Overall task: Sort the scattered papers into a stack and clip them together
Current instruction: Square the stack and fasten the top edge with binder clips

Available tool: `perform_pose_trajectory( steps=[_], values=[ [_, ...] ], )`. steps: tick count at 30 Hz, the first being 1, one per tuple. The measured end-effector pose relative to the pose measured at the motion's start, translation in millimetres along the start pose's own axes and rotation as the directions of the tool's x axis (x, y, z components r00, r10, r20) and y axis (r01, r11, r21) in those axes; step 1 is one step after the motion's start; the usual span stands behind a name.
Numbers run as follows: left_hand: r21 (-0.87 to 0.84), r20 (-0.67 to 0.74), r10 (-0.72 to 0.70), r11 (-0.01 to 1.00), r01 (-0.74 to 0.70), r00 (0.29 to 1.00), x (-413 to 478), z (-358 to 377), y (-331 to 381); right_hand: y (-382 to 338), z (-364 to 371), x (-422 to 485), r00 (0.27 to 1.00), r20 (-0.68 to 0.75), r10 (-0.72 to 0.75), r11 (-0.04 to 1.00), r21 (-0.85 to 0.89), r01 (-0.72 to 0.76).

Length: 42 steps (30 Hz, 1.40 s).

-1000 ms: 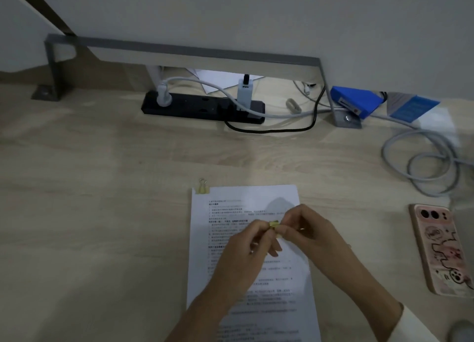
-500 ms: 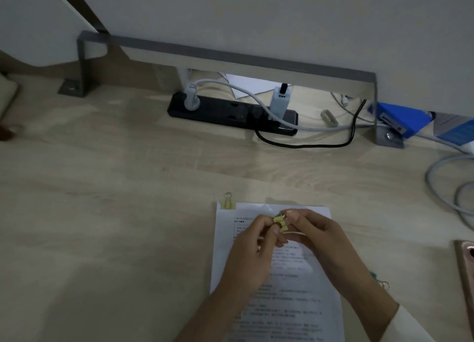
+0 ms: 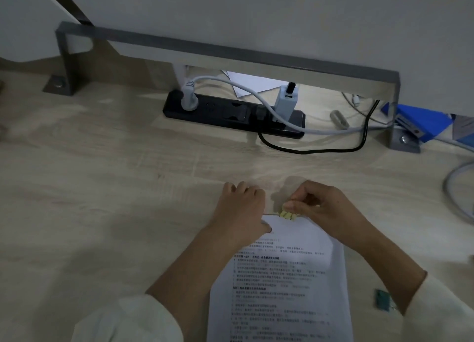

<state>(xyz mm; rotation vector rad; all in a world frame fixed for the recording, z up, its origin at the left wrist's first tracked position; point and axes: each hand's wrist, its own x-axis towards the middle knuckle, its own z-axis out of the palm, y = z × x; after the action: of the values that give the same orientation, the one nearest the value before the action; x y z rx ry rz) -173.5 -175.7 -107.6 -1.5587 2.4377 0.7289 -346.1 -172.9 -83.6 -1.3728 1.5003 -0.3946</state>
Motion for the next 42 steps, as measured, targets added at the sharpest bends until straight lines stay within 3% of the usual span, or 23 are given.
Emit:
perform_pose_trajectory(
  steps=[6,13,18,25,30,34,37,42],
  values=[
    [-0.187,0.182,0.011,0.982,0.024,0.983,6.6,-7.4,-6.6,-3.3,0.5,13.9,0.992,0.121,-0.048,0.99,-0.126,0.063],
    [-0.472,0.121,0.007,0.88,0.052,0.993,-5.7,-12.6,-12.8,-8.4,0.4,27.7,0.967,0.244,-0.067,0.988,-0.116,0.098],
    [-0.508,0.071,-0.011,0.86,0.046,0.997,-8.4,-13.6,-13.7,-8.3,-1.6,32.0,0.936,0.351,-0.031,0.993,-0.097,0.069],
    [-0.471,0.081,0.006,0.882,0.033,0.997,-10.7,-9.8,-14.4,-7.1,1.1,27.8,0.929,0.37,0.023,0.992,-0.121,0.024],
    [-0.382,0.053,-0.009,0.924,0.029,0.999,-11.6,-6.1,-10.9,-1.0,2.0,14.1,0.963,0.27,-0.007,0.994,-0.103,0.037],
    [-0.341,-0.124,-0.023,0.94,-0.02,0.992,-16.4,-2.0,-1.0,15.2,-10.5,-13.8,0.993,-0.109,-0.048,0.998,-0.05,0.042],
    [-0.317,-0.241,-0.006,0.946,-0.073,0.97,-17.7,2.4,15.9,37.8,-27.2,-49.3,0.941,-0.339,-0.026,0.997,-0.073,0.001],
    [-0.179,-0.14,0.065,0.98,-0.09,0.988,-9.5,15.8,51.0,87.3,-43.1,-114.9,0.801,-0.568,0.188,0.973,-0.003,-0.231]
  ],
)
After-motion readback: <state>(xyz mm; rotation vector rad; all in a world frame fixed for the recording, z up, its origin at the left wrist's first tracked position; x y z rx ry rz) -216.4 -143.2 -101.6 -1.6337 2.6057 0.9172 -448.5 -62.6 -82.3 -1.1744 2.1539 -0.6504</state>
